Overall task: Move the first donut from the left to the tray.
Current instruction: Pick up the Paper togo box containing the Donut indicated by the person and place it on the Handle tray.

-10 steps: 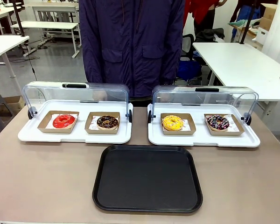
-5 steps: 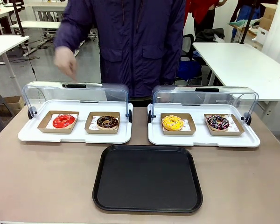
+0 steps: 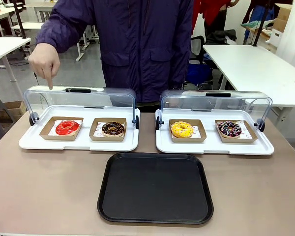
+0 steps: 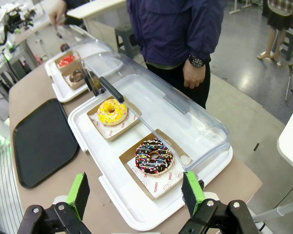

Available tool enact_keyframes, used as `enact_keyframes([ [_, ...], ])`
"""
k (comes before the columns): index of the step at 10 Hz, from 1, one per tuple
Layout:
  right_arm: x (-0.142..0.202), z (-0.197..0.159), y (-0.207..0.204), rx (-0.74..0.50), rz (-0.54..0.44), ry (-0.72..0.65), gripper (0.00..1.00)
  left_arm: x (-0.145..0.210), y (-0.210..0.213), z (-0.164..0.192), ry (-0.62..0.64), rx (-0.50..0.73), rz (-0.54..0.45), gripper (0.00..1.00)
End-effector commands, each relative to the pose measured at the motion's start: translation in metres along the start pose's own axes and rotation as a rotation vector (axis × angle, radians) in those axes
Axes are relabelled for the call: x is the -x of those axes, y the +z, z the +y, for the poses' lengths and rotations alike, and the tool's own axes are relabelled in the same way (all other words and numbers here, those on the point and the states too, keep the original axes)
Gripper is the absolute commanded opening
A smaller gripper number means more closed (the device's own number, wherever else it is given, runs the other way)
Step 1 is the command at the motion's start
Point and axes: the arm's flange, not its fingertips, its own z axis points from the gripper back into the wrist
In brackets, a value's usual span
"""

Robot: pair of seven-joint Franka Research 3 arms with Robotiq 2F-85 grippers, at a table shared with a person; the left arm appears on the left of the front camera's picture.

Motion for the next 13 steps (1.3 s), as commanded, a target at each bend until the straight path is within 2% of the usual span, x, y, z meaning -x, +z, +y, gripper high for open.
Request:
enact_keyframes([
  [1, -0.0022, 0.0018, 0.0012, -0.001, -0.003, 0.006, 1.0, -0.0019, 0.0001, -0.0004, 0.0, -0.004, -0.005, 1.0],
  [13, -0.0022, 0.0018, 0.0012, -0.001, -0.003, 0.006, 1.0, -0.0019, 0.0001, -0.0004, 0.0, -0.004, -0.005, 1.0],
])
